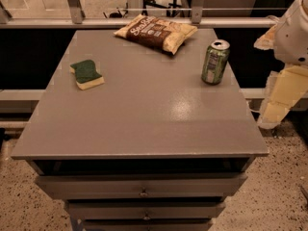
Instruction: Move green can near sponge
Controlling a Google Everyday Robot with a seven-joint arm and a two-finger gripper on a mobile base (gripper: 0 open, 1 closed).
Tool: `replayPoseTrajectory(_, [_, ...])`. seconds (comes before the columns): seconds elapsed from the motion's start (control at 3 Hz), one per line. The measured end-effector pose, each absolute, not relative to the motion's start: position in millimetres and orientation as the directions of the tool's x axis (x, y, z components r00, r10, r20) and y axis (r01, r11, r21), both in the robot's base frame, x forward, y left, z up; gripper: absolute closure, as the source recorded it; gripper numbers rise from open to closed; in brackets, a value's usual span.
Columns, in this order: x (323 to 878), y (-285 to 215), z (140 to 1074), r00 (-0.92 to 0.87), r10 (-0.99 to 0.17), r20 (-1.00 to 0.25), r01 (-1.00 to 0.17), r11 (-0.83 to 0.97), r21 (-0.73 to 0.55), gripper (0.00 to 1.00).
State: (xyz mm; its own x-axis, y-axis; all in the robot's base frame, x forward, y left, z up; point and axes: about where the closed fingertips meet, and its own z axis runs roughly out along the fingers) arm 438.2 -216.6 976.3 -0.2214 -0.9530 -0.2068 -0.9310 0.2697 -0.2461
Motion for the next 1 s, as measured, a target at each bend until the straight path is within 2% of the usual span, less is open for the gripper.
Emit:
replayPoseTrajectory(0.33, [439, -216, 975, -0.223, -0.951, -0.216, -0.929, 0.274, -0.249, 0.00])
replayPoseTrajectory(1.0, [481, -232, 928, -0.326, -0.869, -0.372, -0.857, 0.438, -0.271, 0.00])
